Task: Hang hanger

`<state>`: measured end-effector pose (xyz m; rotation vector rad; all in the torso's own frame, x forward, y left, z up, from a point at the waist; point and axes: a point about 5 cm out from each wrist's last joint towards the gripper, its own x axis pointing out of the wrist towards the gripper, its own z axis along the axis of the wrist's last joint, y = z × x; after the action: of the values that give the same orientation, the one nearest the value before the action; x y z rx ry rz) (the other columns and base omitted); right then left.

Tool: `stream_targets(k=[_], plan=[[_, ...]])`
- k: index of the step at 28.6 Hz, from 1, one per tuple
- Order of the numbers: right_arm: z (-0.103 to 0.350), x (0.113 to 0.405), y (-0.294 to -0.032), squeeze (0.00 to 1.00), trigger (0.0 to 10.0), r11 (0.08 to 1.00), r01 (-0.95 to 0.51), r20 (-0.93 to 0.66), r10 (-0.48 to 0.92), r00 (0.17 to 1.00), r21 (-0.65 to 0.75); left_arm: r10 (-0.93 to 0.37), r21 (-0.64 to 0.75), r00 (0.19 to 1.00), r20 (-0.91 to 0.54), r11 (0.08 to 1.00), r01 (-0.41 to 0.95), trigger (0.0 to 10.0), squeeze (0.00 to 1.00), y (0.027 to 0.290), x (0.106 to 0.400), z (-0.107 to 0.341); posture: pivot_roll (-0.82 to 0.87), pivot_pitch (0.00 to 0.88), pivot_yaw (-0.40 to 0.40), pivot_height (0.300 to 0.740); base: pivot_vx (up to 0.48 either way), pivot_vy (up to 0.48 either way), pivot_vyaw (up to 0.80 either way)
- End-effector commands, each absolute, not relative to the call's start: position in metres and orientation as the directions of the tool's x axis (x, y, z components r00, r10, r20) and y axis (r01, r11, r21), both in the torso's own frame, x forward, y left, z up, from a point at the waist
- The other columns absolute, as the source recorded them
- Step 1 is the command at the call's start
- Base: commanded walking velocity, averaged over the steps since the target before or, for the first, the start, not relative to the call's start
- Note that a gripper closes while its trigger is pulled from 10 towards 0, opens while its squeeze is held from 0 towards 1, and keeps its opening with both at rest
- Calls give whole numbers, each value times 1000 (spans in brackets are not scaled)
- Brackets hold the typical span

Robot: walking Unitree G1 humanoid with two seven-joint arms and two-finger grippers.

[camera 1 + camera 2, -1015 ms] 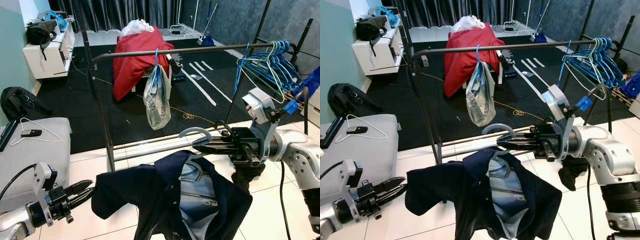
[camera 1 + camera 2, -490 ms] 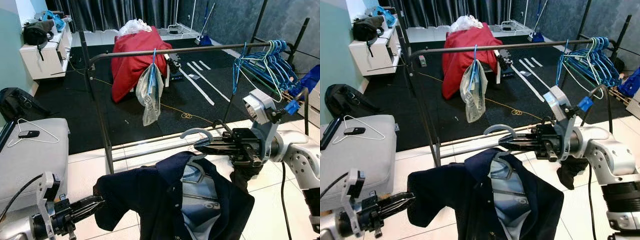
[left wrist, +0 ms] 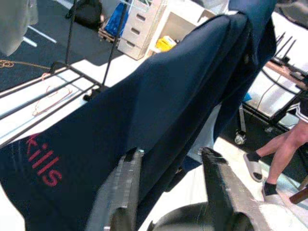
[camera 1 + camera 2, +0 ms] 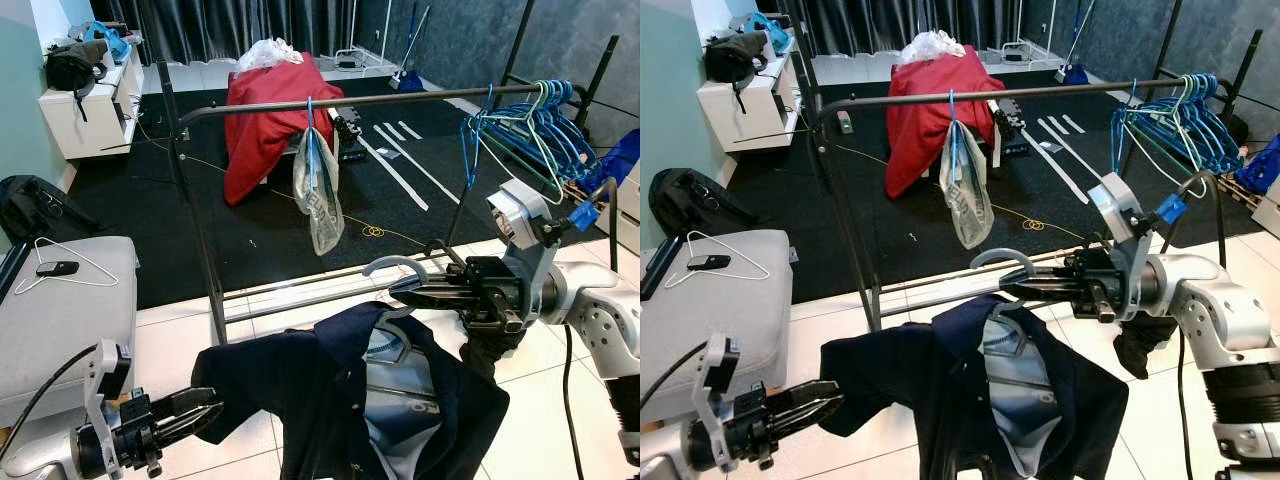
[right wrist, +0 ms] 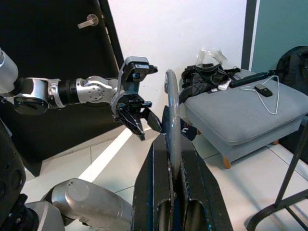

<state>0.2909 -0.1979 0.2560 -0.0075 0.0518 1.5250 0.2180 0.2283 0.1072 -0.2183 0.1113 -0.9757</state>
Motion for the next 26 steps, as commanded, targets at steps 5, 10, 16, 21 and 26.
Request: stream_targets(k=[5,10,16,21,26], plan=[[264,291,-195,0,0,26,-1000,-39,999,26,-13,-825,-240,564,33,541,806,10000,1000,222,218,108,-103,67,-26,740,0,0,0],[265,291,-191,0,0,4,-1000,-36,999,4,-10,-787,-130,616,39,608,784,10000,0,214,232,106,-104,63,-28,740,0,0,0],[265,291,-189,0,0,-5,-1000,-38,999,-5,-8,-765,-116,642,51,634,765,10000,0,213,238,105,-107,55,-27,740,0,0,0],[266,290,-191,0,0,-4,-1000,-48,999,-4,-7,-765,-112,638,-84,643,757,10000,0,236,224,91,-104,46,-35,740,0,0,0],[265,290,-191,0,0,-7,-1000,-47,999,-7,-5,-728,-72,658,-193,679,730,10000,0,259,214,80,-101,38,-36,740,0,0,0]])
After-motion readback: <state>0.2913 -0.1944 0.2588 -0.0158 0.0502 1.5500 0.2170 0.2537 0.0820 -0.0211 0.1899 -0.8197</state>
